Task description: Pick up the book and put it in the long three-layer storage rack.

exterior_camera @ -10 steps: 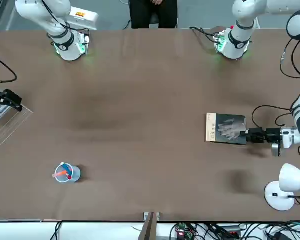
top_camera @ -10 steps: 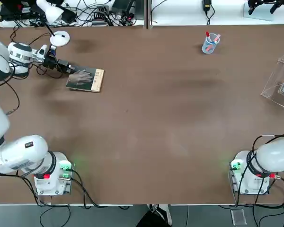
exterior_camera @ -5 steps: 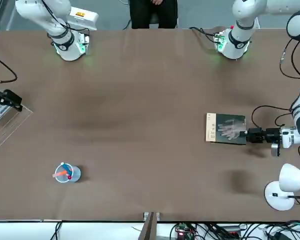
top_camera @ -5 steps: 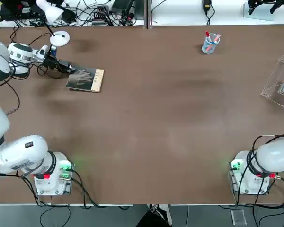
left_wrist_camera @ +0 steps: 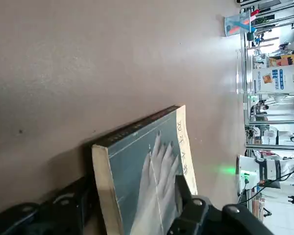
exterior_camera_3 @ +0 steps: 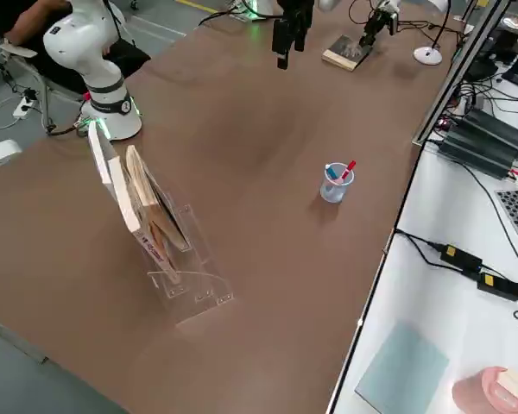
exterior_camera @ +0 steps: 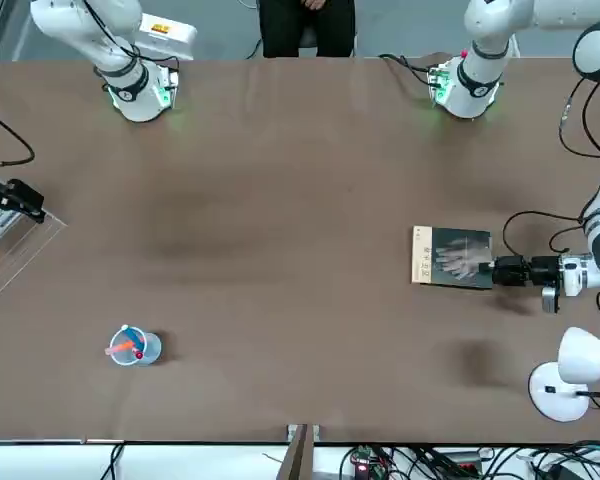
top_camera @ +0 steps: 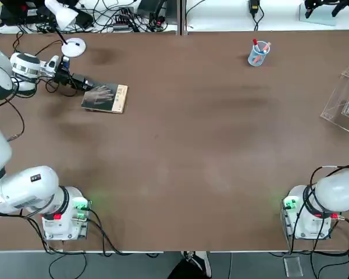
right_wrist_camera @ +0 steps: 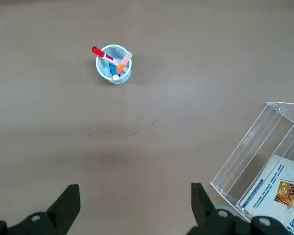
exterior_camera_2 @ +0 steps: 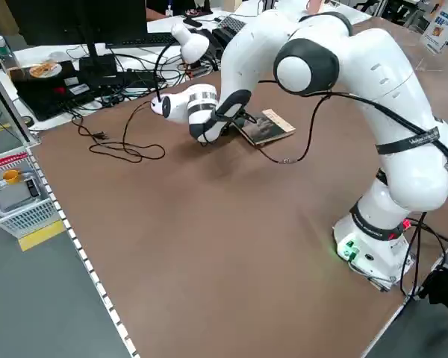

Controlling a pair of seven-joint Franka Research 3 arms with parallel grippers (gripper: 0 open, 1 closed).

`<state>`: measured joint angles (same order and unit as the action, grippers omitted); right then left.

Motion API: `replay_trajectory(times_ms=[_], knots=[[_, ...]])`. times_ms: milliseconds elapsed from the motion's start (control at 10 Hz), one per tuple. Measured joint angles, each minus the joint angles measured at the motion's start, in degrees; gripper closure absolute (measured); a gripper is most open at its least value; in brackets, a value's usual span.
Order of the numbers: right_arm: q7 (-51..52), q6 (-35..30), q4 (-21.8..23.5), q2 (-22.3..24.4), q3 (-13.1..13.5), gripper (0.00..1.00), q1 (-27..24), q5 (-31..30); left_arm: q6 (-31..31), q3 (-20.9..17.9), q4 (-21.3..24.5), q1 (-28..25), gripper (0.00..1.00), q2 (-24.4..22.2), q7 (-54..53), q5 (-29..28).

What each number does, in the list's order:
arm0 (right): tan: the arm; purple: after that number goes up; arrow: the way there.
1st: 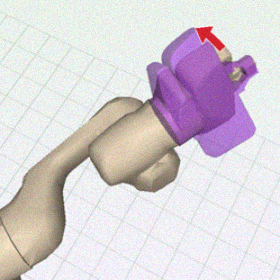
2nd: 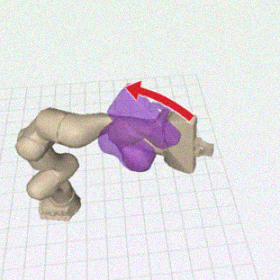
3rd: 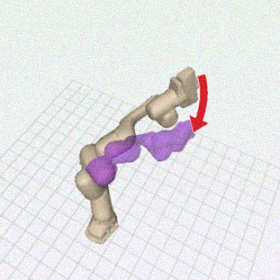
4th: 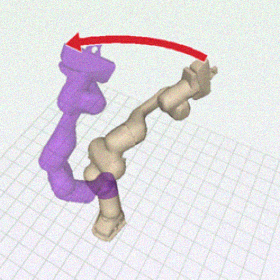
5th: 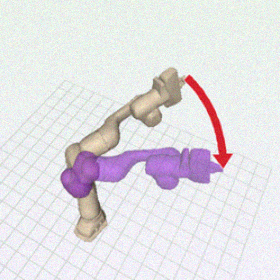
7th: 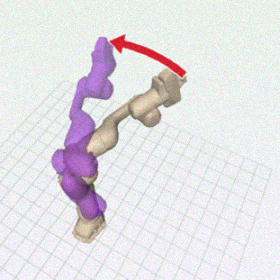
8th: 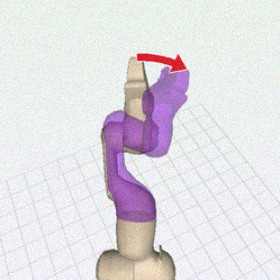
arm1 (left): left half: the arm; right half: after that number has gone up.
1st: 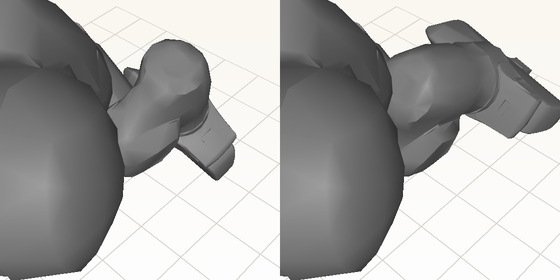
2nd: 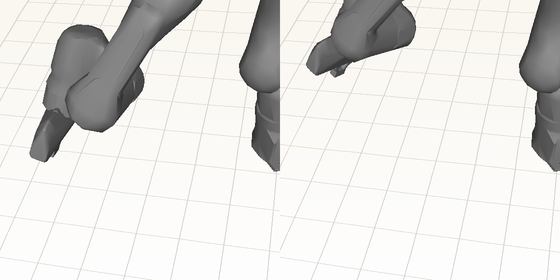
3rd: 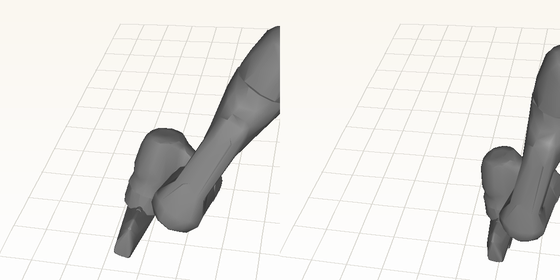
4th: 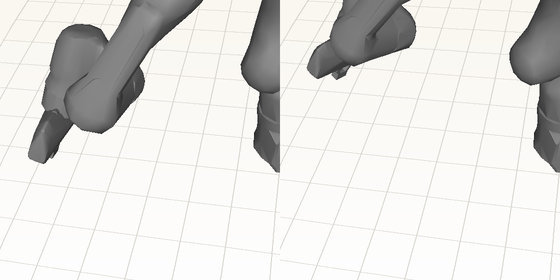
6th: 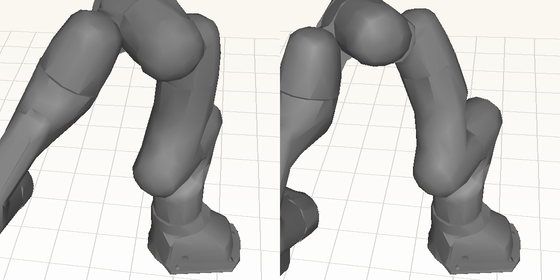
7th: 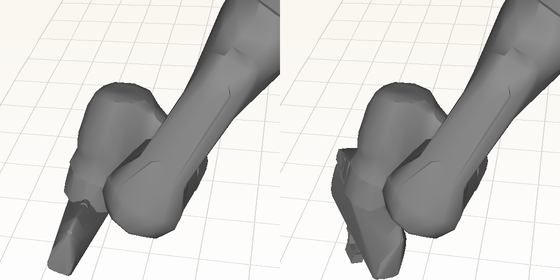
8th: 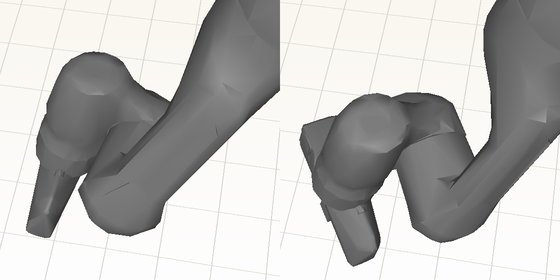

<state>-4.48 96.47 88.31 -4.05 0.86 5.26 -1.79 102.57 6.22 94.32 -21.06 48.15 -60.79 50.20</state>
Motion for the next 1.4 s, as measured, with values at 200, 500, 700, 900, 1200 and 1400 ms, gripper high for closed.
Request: replay_trajectory(times_ms=[200,500,700,900,1200,1400], knots=[[0.00,0.00,0.00,0.00,0.00,0.00,0.00,0.00,0.00,0.00,0.00,0.00,0.38,0.05,0.00,0.00],[0.00,0.00,0.00,0.00,0.00,0.00,0.00,0.00,0.00,0.00,0.00,0.00,0.41,0.12,0.00,0.00],[0.00,0.00,0.00,0.00,0.00,0.00,0.00,0.00,0.00,0.00,0.00,0.00,0.42,0.16,0.00,0.00],[0.00,0.00,0.00,0.00,0.00,0.00,0.00,0.00,0.00,0.00,0.00,0.00,0.42,0.17,0.00,0.00],[0.00,0.00,0.00,0.00,0.00,0.00,0.00,0.00,0.00,0.00,0.00,0.00,0.42,0.17,0.00,0.00],[0.00,0.00,0.00,0.00,0.00,0.00,0.00,0.00,0.00,0.00,0.00,0.00,0.42,0.18,0.00,0.00]])
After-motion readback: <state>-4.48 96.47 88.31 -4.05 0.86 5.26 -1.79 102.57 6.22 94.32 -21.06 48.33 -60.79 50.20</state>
